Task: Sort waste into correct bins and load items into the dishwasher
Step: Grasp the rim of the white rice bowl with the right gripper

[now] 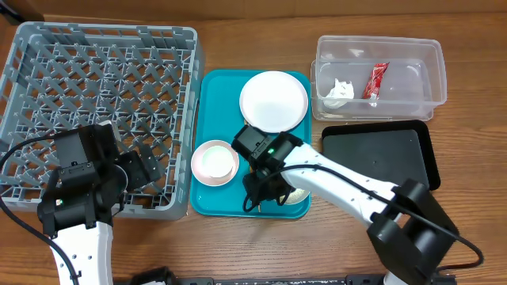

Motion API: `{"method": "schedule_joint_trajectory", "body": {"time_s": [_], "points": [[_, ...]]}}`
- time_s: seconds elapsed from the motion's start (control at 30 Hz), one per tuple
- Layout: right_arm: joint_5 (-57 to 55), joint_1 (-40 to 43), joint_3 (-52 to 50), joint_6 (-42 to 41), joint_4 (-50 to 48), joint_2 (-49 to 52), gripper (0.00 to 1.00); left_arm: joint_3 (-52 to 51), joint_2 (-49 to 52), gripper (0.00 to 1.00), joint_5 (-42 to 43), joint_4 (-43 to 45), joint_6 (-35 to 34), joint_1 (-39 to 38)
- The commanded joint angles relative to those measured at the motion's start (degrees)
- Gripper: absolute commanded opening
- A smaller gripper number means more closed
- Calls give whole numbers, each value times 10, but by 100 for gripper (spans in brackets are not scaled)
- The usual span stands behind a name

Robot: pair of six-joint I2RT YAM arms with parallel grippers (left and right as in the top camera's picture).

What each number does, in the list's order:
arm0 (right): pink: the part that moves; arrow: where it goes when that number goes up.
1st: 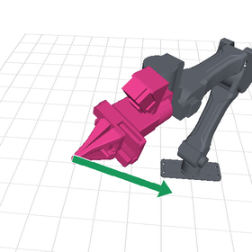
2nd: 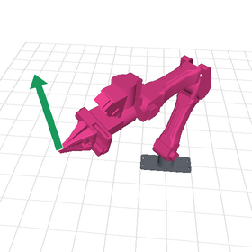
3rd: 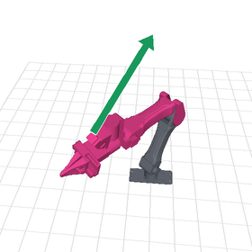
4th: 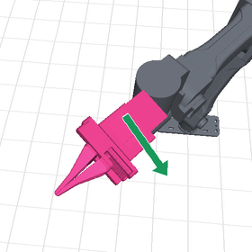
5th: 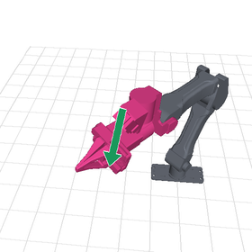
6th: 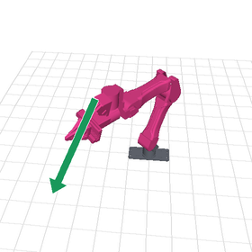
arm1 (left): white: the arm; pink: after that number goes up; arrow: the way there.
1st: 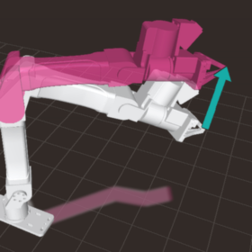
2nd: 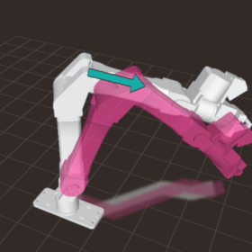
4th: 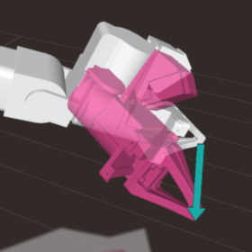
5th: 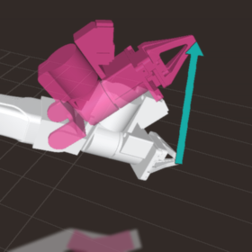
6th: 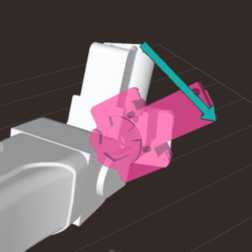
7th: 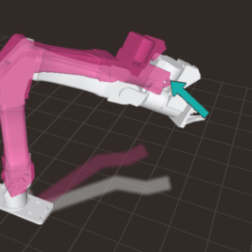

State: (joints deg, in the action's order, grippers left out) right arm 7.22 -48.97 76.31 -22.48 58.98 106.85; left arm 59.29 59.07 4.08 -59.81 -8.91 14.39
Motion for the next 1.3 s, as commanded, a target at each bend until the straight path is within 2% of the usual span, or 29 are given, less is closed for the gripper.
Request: {"method": "schedule_joint_trajectory", "body": {"time_s": [0.0, 0.03, 0.17, 0.27, 0.43, 0.8, 1.03, 1.27], "points": [[-11, -5, -3, -1, -7, 7, 42, 14, 1, 98, 5, 0, -6, 4], [-11, -5, -3, -3, -9, 7, 35, 14, 1, 98, 5, -1, -6, 4], [-11, -5, -20, -3, -22, 7, 35, 14, 1, 98, 5, -2, -6, 4], [-11, -5, -31, -3, -26, 7, 29, 14, 1, 98, 5, -2, -6, 4], [-11, -5, -33, -3, -22, 7, 26, 14, 1, 98, 5, -3, -6, 4], [-12, -5, -34, -2, -21, 7, 4, 14, 1, 98, 5, -4, -6, 4], [-28, -5, -26, -3, -12, 5, 4, 14, 1, 98, 5, -4, -6, 4], [-47, -1, 33, -2, 4, -16, 4, 14, 1, 98, 5, -4, -6, 4]]}}
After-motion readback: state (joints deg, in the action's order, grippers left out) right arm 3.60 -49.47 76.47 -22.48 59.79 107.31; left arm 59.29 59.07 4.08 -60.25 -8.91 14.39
